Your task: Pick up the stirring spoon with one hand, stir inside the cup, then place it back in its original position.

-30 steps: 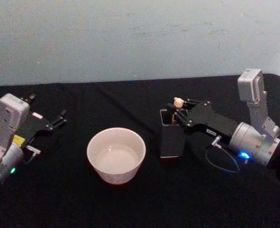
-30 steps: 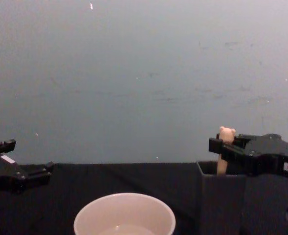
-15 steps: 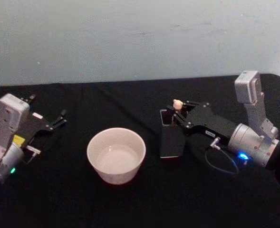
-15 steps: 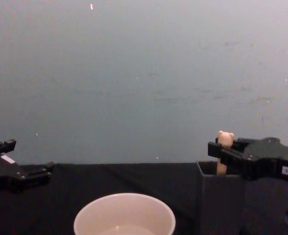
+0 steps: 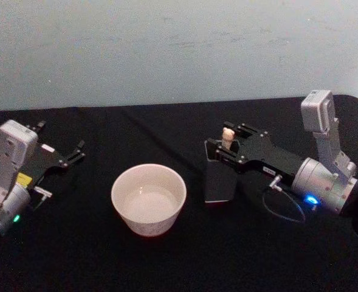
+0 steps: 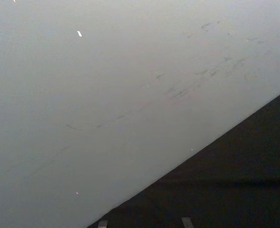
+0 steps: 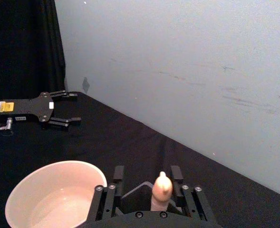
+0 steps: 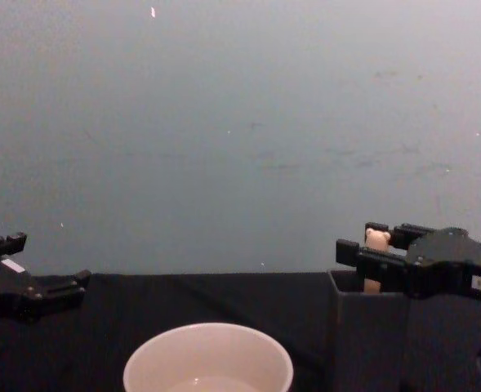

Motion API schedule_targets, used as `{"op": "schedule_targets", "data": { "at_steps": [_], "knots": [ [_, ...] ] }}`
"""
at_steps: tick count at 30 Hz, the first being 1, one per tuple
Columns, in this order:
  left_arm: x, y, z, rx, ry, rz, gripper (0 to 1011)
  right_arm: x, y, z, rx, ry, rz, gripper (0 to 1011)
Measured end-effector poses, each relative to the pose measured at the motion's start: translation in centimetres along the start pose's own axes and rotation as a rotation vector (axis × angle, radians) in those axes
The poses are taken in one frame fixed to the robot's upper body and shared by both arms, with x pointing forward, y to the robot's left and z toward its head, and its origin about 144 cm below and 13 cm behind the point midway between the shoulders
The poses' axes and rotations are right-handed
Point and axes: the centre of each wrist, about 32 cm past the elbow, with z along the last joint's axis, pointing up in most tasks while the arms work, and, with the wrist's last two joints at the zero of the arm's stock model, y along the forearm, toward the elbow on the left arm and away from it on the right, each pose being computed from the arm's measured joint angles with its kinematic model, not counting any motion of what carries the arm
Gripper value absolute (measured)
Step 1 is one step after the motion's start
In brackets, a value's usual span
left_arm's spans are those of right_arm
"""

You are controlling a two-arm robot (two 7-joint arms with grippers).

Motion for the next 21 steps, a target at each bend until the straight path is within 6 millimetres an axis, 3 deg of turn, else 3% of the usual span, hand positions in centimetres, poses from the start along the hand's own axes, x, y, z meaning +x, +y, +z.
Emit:
{"op": "schedule_targets", "data": {
  "at_steps": [14,21],
  "knots": [
    [0.0,0.0,0.0,0.0,0.0,0.0,1001,0.01,-0.01,0.01,0.002,0.001,0.001,983],
    [0.0,0.0,0.0,0.0,0.0,0.0,1001,0.04,-0.08,0.33,0.033,0.001,-0.005,1000]
  ]
}}
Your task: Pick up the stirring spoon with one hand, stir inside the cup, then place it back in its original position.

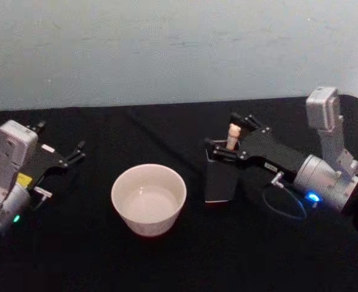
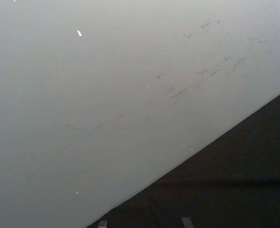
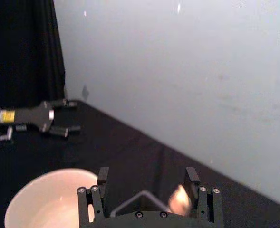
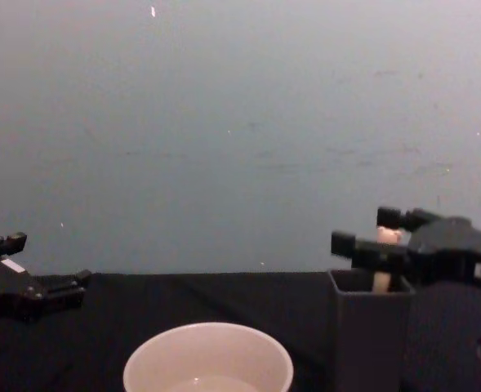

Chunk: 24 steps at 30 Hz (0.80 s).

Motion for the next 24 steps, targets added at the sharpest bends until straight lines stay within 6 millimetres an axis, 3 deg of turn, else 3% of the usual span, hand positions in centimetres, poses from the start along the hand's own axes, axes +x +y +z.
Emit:
{"op": "schedule_targets", "data": {
  "at_steps": [11,24],
  "knots": [
    [0.0,0.0,0.0,0.0,0.0,0.0,1001,0.4,-1.0,1.5,0.166,-0.006,-0.164,1000],
    [0.0,0.0,0.0,0.0,0.0,0.0,1001,0.3,-1.1,-1.7,0.039,0.036,-0.489,1000]
  ]
}}
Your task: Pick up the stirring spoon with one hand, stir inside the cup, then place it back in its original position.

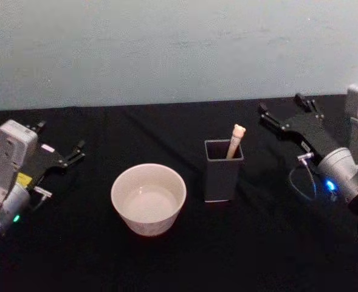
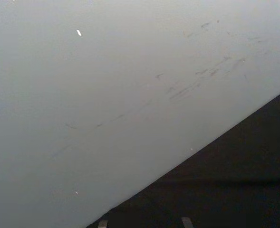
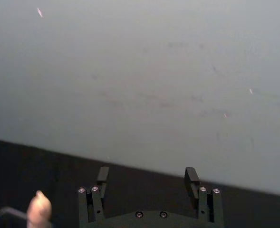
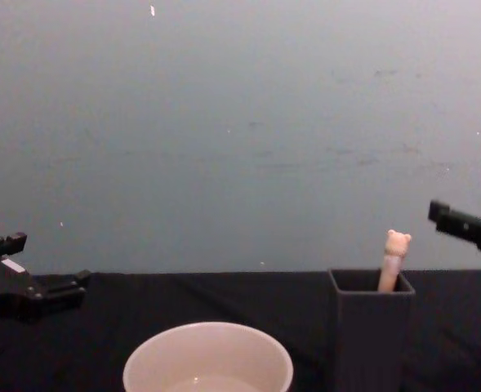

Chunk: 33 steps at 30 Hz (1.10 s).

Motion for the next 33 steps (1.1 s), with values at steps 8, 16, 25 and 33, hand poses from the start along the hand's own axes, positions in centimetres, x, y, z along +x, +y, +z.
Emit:
{"op": "schedule_targets", "data": {
  "at_steps": [8,16,25,33],
  "knots": [
    [0.0,0.0,0.0,0.0,0.0,0.0,1001,-0.7,0.0,-2.1,-0.103,-0.009,-0.004,1000],
    [0.0,0.0,0.0,0.0,0.0,0.0,1001,-0.8,0.1,-2.7,-0.143,-0.01,0.009,1000],
    [0.0,0.0,0.0,0.0,0.0,0.0,1001,-0.8,0.1,-2.5,-0.136,-0.012,0.01,1000],
    [0.0,0.0,0.0,0.0,0.0,0.0,1001,-0.8,0.1,-2.5,-0.132,-0.011,0.009,1000]
  ]
}}
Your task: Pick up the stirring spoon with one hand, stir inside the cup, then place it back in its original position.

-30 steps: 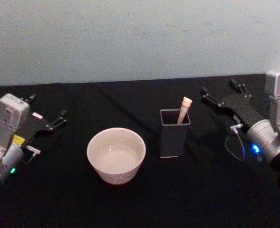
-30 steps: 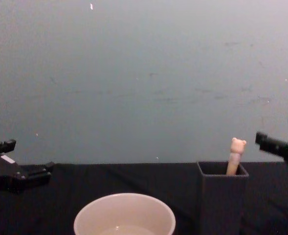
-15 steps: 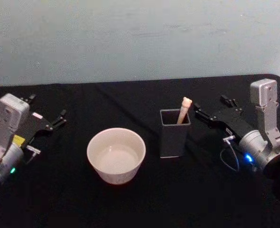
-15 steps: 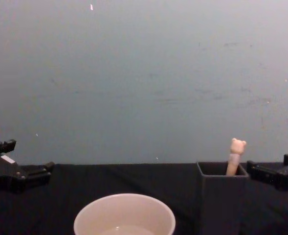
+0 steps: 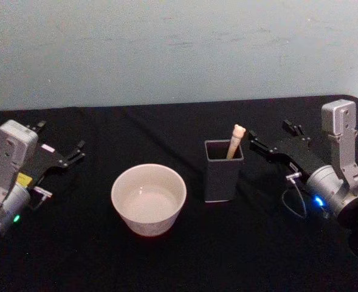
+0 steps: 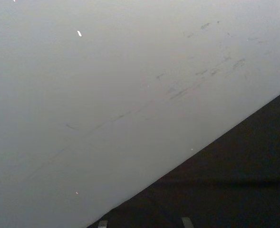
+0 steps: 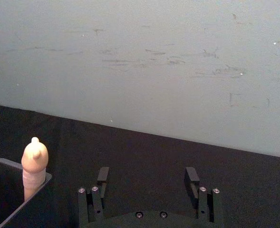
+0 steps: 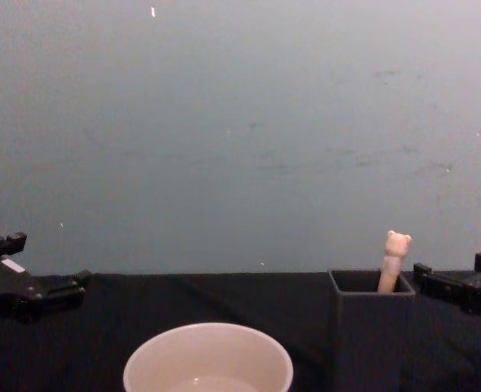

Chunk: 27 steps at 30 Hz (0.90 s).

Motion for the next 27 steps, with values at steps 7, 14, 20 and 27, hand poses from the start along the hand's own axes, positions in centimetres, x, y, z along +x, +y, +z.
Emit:
{"op": "schedule_targets", "data": {
  "at_steps": [7,14,20,27],
  "knots": [
    [0.0,0.0,0.0,0.0,0.0,0.0,1001,0.02,-0.01,0.04,0.002,0.0,0.0,1000],
    [0.0,0.0,0.0,0.0,0.0,0.0,1001,0.04,-0.01,0.06,0.004,0.0,-0.001,1000],
    [0.0,0.0,0.0,0.0,0.0,0.0,1001,0.04,-0.01,0.08,0.005,0.001,0.0,1000],
    [0.0,0.0,0.0,0.0,0.0,0.0,1001,0.03,-0.01,0.08,0.005,0.001,0.0,1000]
  ]
}}
